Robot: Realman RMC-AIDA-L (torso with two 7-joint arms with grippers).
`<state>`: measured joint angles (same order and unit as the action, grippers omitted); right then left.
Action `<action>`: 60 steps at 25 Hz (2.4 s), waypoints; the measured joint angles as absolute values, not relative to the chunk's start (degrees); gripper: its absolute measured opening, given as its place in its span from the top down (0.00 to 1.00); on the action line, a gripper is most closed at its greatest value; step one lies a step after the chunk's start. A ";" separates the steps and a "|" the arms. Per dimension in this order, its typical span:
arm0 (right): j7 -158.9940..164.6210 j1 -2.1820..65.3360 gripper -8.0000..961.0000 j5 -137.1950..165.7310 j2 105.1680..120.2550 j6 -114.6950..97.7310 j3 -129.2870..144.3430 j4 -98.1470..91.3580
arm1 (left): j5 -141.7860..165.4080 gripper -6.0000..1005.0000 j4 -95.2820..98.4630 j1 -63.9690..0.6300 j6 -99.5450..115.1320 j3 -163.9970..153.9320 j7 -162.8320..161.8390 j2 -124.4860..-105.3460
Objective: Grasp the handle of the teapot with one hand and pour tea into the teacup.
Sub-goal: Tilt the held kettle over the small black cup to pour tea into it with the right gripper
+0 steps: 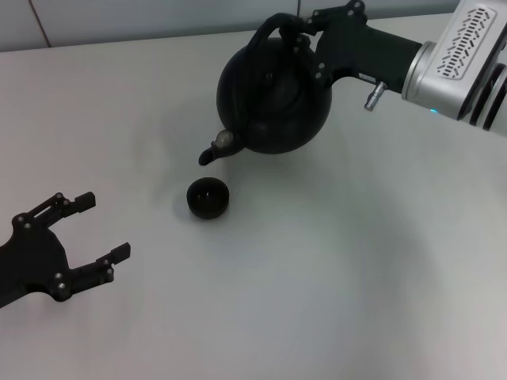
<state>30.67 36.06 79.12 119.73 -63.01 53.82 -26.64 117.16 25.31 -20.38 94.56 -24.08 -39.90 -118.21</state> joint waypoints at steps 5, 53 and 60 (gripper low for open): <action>28.99 36.17 0.92 79.12 119.71 -62.86 54.44 -26.78 | 117.12 0.14 25.31 -20.45 94.56 -24.08 -39.90 -118.22; 20.52 36.29 0.92 79.09 119.80 -59.06 60.51 -30.99 | 116.45 0.14 25.31 -20.96 94.56 -24.08 -39.90 -118.29; 20.43 36.60 0.92 79.09 119.79 -58.20 61.80 -31.13 | 116.44 0.14 25.31 -21.01 94.57 -24.08 -39.90 -118.30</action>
